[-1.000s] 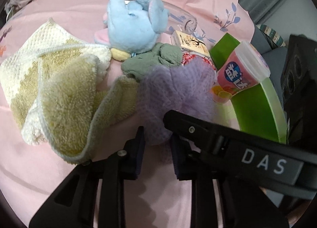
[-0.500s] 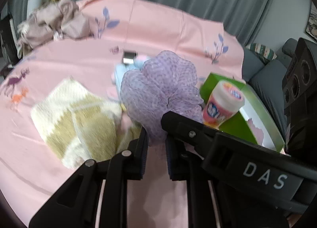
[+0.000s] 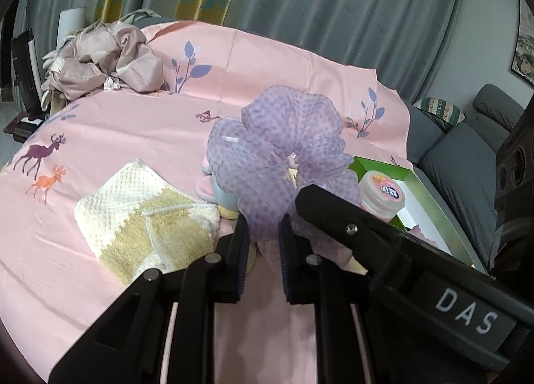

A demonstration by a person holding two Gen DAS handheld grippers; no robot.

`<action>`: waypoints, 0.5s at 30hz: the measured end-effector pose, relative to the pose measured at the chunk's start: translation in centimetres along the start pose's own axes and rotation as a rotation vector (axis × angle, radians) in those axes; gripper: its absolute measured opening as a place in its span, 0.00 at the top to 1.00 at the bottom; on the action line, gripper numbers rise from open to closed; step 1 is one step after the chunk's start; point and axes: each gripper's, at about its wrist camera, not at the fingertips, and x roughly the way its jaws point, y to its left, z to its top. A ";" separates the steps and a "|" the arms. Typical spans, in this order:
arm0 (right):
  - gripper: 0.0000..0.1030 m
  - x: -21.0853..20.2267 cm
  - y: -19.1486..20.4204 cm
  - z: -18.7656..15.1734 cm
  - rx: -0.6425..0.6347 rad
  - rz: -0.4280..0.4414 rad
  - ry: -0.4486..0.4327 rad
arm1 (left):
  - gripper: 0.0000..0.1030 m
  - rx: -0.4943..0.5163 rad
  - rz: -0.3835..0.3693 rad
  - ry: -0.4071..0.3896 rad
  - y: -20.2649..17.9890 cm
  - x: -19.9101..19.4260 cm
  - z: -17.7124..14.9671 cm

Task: Organize soft objects
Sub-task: 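Lift the bath puff with the right gripper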

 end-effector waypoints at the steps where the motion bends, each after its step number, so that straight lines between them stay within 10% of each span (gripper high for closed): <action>1: 0.75 -0.1 0.0 -0.1 -0.001 0.001 -0.004 | 0.87 0.005 0.004 -0.005 -0.2 -0.1 -0.1; 15: 0.75 -0.5 0.2 -0.1 -0.021 -0.006 -0.036 | 0.87 0.042 0.018 -0.049 -0.3 -0.8 0.0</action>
